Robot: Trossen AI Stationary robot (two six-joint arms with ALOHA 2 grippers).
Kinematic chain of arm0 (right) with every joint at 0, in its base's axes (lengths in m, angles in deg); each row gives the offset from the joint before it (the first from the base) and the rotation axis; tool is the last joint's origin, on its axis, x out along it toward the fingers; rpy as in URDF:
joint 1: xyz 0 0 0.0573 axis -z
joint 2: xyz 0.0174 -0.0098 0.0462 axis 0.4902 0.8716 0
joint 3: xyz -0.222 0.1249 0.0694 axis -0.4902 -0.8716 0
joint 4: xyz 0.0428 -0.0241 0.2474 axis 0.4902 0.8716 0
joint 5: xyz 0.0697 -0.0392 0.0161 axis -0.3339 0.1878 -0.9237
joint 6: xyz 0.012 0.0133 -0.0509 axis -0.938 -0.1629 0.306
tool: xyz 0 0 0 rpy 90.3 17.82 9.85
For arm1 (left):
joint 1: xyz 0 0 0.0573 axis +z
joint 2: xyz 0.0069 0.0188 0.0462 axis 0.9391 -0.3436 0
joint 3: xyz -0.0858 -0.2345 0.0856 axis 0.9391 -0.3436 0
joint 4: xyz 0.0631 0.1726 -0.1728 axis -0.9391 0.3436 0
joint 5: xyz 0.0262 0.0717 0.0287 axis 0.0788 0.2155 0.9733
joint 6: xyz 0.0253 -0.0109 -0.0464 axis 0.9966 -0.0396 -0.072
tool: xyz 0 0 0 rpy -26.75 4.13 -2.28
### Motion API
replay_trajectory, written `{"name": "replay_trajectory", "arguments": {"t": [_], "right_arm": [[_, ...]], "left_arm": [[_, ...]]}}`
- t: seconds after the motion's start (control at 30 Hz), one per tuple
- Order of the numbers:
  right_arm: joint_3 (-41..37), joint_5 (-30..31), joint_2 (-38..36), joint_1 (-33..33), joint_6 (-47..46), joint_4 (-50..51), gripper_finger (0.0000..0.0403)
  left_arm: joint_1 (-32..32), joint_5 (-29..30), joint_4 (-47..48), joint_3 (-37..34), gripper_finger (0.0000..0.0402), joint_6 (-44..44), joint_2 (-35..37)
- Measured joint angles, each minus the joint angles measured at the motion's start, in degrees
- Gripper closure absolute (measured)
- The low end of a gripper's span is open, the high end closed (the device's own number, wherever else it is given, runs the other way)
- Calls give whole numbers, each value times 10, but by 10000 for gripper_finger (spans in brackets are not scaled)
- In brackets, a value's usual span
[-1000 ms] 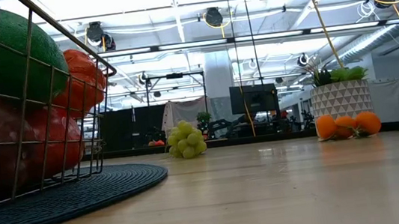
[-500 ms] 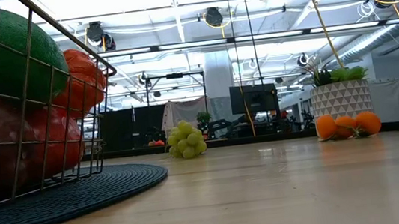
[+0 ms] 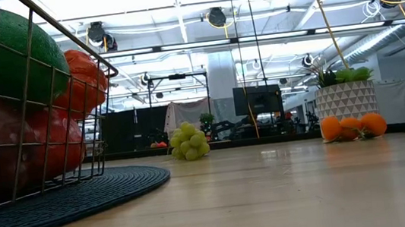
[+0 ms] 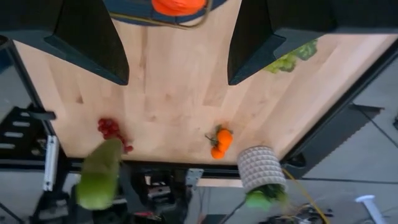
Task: Build produce basket
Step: Put the cucumber into the gold wire basket
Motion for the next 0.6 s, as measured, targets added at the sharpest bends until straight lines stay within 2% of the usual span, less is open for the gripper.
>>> {"name": "replay_trajectory", "arguments": {"t": [0.13,0.23,0.37,0.6], "right_arm": [[19,-27,17,19,56,2,261],[61,-70,40,38,110,7,261],[141,-112,81,64,172,57,261],[286,-162,194,89,272,84,261]], "left_arm": [[10,5,4,0,128,1,12],[14,6,6,0,128,5,20],[14,28,34,0,128,-4,31],[13,57,118,0,128,-90,58]]}}
